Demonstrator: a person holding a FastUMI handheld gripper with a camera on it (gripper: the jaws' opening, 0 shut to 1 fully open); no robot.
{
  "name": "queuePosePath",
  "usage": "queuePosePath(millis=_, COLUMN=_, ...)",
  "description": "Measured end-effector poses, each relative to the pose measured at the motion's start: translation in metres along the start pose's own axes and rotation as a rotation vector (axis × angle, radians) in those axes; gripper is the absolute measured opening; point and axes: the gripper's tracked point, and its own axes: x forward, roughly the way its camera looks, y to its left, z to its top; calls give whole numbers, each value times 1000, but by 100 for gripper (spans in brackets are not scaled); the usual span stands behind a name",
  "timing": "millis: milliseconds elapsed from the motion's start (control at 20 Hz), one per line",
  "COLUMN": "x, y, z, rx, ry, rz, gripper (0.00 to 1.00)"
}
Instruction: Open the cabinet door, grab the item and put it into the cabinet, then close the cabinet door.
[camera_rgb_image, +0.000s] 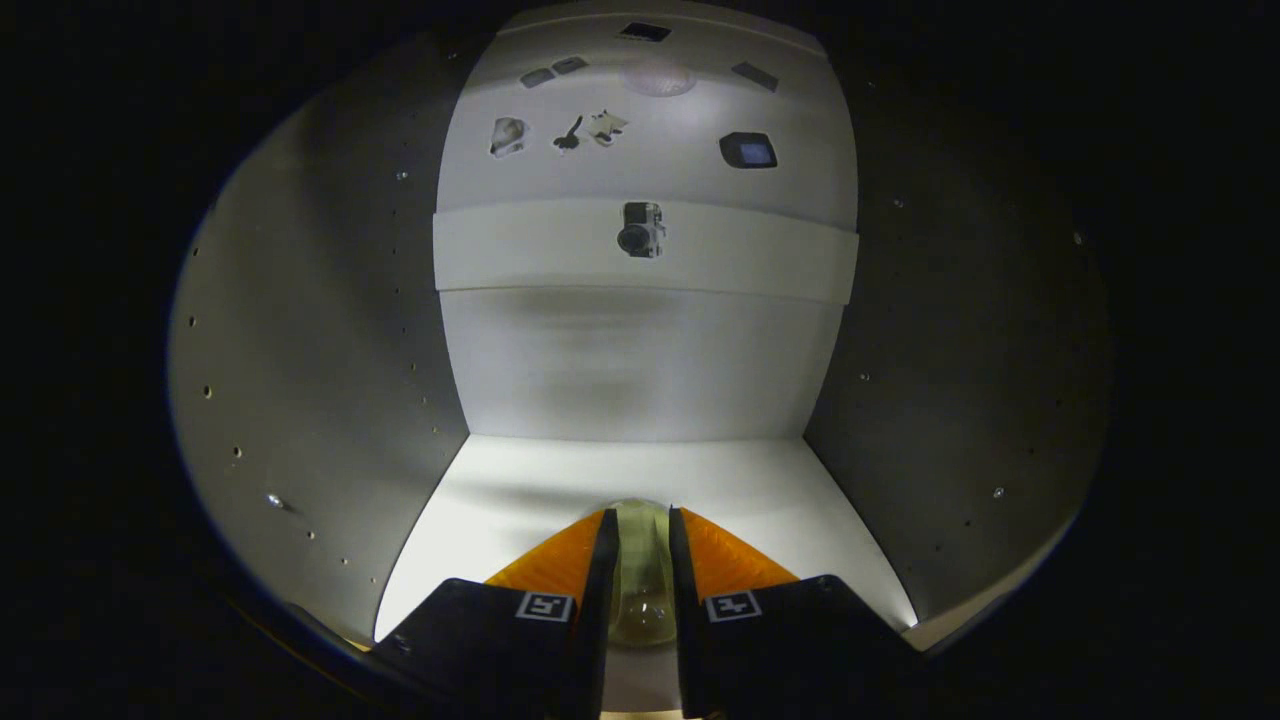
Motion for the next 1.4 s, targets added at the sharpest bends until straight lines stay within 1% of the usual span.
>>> queuePosePath(millis=150, x=-39, y=0, z=31, rx=-7, ry=-96, rz=5, gripper=33)
queuePosePath(millis=300, x=-104, y=6, z=67, rx=-13, ry=-223, rz=24, gripper=33)
queuePosePath(millis=350, x=-127, y=5, z=76, rx=-13, ry=-257, rz=18, gripper=33)
queuePosePath(millis=500, x=-193, y=12, z=88, rx=9, ry=-329, rz=39, gripper=53)
queuePosePath(millis=600, x=-233, y=18, z=86, rx=20, ry=-358, rz=55, gripper=66)
queuePosePath(millis=700, x=-260, y=23, z=81, rx=26, ry=-379, rz=61, gripper=79)
queuePosePath(millis=850, x=-292, y=26, z=64, rx=35, ry=-376, rz=56, gripper=98)
queuePosePath(millis=950, x=-309, y=23, z=49, rx=56, ry=-360, rz=33, gripper=97)
queuePosePath(millis=1150, x=-339, y=26, z=20, rx=83, ry=-340, rz=50, gripper=98)
queuePosePath(millis=1250, x=-356, y=18, z=6, rx=83, ry=-323, rz=17, gripper=98)
queuePosePath(millis=1400, x=-392, y=8, z=-5, rx=85, ry=-358, rz=-15, gripper=98)
